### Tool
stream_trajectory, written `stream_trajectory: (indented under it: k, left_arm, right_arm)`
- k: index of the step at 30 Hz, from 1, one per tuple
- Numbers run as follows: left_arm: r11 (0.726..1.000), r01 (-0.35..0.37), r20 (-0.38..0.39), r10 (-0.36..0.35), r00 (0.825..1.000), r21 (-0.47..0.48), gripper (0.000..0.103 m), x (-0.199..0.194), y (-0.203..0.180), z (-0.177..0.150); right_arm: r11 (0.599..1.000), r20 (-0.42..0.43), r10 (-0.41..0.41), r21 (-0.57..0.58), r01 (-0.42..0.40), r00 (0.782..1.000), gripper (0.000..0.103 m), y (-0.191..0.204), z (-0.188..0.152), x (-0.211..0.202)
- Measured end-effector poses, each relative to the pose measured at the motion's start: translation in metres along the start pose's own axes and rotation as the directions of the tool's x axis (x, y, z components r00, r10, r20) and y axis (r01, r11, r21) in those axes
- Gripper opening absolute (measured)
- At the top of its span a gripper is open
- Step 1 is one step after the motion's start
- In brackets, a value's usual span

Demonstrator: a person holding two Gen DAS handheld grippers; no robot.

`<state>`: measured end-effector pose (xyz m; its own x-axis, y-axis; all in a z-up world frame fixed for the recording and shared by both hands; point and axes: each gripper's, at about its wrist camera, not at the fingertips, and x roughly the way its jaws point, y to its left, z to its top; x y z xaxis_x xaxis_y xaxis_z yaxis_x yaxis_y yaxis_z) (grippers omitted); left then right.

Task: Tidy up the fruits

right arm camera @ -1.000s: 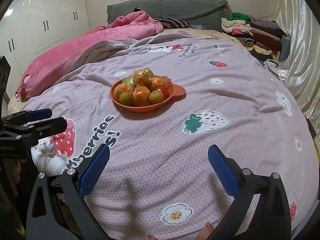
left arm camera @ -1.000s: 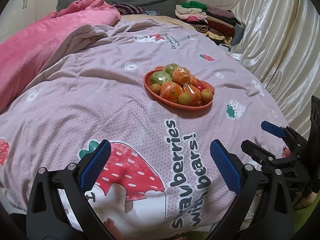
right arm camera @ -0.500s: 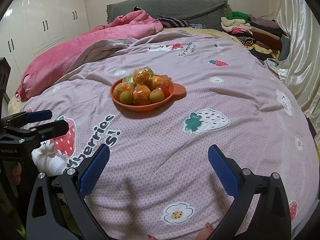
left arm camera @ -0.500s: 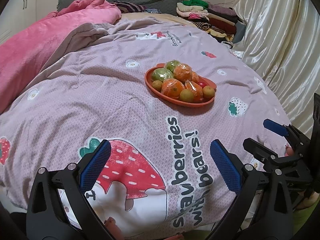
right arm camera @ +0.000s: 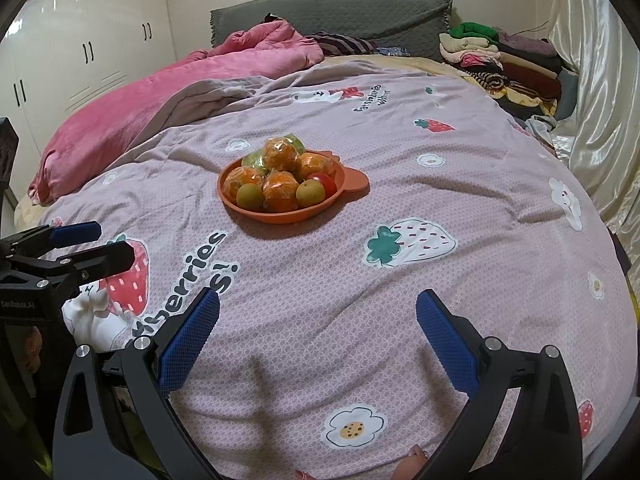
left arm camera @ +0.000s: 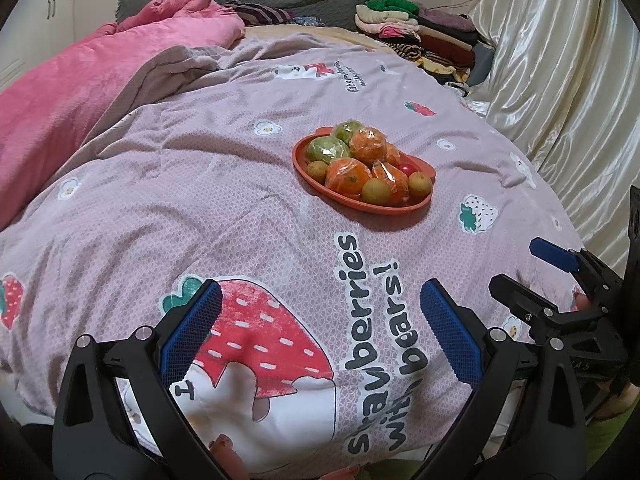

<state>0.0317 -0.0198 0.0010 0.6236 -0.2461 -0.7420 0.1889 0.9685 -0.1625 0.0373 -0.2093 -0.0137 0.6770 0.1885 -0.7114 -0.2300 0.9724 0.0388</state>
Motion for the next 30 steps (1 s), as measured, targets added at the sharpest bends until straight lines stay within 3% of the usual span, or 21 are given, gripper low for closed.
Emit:
stream_trajectory:
  k: [30]
  left_arm:
    - [1.000,-0.026,-0.007,0.026,1.000,0.004,0.093,-0.0017,0.0020,0.0009]
  right_arm:
    - [1.000,-0.005,-0.008,0.010,0.008,1.000,0.098,-0.0015,0.0004,-0.0007]
